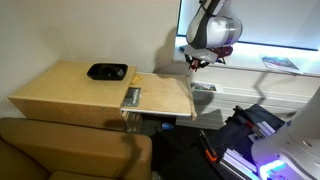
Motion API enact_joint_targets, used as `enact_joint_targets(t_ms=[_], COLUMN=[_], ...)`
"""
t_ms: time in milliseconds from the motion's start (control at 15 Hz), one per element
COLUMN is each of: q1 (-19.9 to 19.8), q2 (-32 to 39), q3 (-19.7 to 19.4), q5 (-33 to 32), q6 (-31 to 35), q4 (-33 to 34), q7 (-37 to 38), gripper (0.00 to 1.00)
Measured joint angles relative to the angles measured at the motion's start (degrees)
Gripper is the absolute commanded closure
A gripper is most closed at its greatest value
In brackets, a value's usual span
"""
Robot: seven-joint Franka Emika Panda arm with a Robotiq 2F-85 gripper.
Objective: Remove the screwdriver from the nightstand and place it on the window sill
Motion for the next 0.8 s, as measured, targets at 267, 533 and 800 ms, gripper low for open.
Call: enact_joint_targets(t_ms=[267,533,800], q1=[0.36,-5.63,-9.77], q2=[-7.79,-12.79,-16.14], q3=[-15.92,-25.07,-25.45], q5=[-9.77,-10.22,-10.02], q6=[-17.07,-24.40,-26.61], q4=[0.40,4.82,7.13], q7=[0.26,-1.16,-2.73], gripper=[0.92,0.67,0.92])
